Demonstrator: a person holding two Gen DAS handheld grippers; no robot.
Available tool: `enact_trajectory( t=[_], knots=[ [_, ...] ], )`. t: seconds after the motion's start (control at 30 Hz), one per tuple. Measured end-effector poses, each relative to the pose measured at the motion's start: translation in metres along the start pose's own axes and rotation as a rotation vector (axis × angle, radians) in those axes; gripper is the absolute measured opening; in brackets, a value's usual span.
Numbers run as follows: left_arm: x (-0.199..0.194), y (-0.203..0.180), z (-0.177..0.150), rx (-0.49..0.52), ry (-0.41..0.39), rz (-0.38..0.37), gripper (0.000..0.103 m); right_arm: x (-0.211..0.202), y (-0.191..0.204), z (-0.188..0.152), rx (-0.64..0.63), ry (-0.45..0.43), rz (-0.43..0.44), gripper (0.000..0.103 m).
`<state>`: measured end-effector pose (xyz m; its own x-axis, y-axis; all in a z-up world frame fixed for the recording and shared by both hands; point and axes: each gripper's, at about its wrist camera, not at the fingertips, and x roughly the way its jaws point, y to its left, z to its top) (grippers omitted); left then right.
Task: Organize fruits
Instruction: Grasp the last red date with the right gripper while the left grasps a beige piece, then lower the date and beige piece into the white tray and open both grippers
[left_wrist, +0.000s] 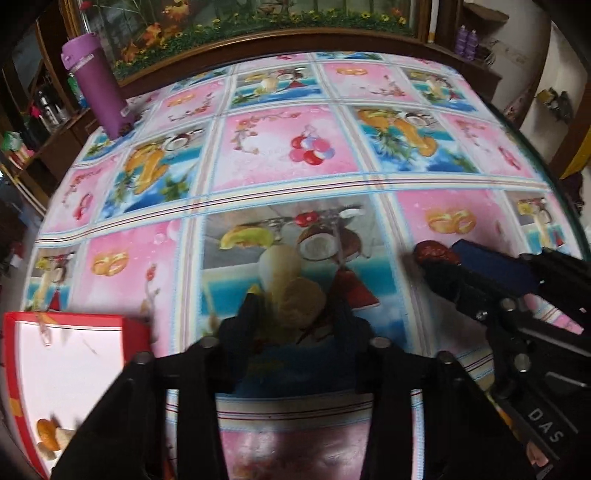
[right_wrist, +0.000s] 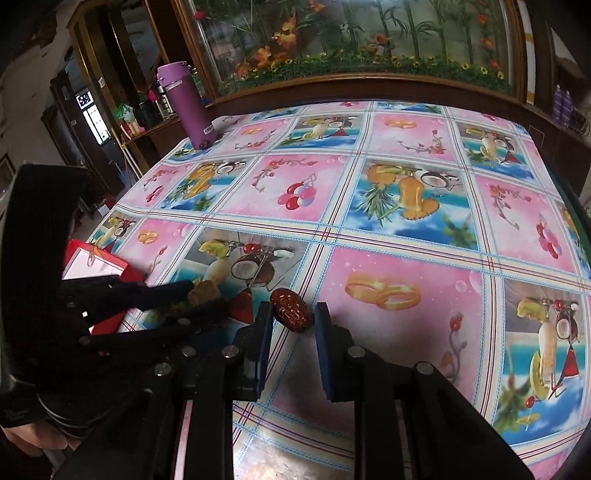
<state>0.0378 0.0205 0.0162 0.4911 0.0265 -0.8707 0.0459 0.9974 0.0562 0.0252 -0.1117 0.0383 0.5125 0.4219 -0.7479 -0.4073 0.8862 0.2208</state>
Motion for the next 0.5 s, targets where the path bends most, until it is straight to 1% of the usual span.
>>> enact_trajectory(
  t=[0.03,0.13,0.2,0.27,0.37,0.47,0.5],
  knots=[
    [-0.001,0.0,0.0,0.0,-0.002,-0.014,0.027,0.001,-0.001,0.0,0.006,0.004,0.006,0.022],
    [-0.005,-0.001,-0.003,-0.003,-0.02,-0.016,0.027,-0.001,-0.001,-0.001,0.03,0.0,0.028,0.022],
    [-0.015,-0.002,-0.006,-0.007,-0.043,-0.016,0.027,-0.007,0.002,-0.002,0.04,-0.024,0.052,0.022],
    [-0.035,-0.001,-0.012,-0.006,-0.088,-0.009,0.027,-0.016,0.007,-0.004,0.059,-0.055,0.116,0.021],
    [-0.077,0.008,-0.03,-0.019,-0.17,0.005,0.027,-0.025,0.028,-0.012,0.072,-0.077,0.243,0.021],
    [-0.115,0.031,-0.056,-0.043,-0.234,0.02,0.027,-0.027,0.064,-0.022,0.023,-0.067,0.291,0.021],
    [-0.129,0.043,-0.069,-0.057,-0.251,0.034,0.027,-0.027,0.076,-0.025,0.012,-0.058,0.314,0.021]
  ],
)
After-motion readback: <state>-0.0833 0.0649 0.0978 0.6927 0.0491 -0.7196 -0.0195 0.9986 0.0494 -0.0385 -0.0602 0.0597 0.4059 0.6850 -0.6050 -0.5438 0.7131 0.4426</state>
